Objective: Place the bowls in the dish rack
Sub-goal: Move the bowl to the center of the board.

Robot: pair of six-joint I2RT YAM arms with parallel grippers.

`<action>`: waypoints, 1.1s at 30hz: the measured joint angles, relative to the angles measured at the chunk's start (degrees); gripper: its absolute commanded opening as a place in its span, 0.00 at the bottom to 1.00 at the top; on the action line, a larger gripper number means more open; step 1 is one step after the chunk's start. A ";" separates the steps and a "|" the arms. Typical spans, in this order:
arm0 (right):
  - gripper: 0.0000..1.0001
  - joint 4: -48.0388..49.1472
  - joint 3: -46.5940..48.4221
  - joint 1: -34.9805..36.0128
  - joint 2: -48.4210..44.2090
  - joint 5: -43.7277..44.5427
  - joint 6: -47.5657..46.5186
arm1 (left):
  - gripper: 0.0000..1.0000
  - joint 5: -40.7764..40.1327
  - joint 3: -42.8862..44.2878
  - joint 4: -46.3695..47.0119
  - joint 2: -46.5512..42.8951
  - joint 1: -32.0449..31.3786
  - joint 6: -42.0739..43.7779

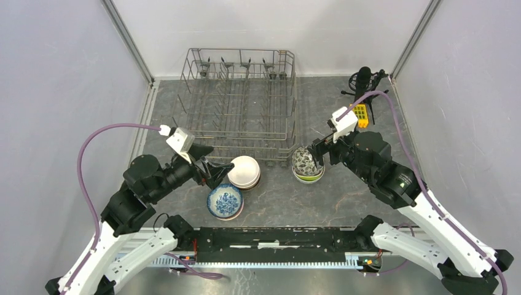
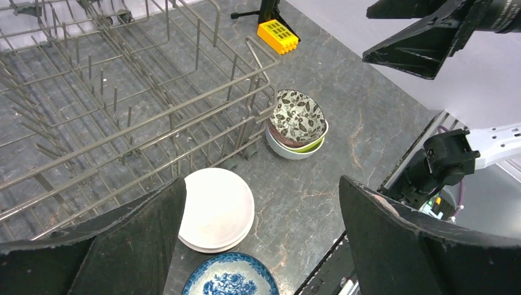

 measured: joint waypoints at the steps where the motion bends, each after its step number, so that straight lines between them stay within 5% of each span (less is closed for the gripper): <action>1: 0.98 -0.28 -0.02 0.00 -0.46 0.00 0.04 | 1.00 -0.07 -0.20 0.00 0.02 0.00 -0.02; 9: 0.98 -2.95 -1.51 0.00 -6.49 0.20 0.63 | 1.00 -0.81 -1.60 -0.02 0.07 0.00 -2.60; 33: 0.98 -7.61 -1.51 0.00 -3.76 -1.01 -1.40 | 1.00 -3.48 -2.36 -0.44 3.17 0.00 -4.09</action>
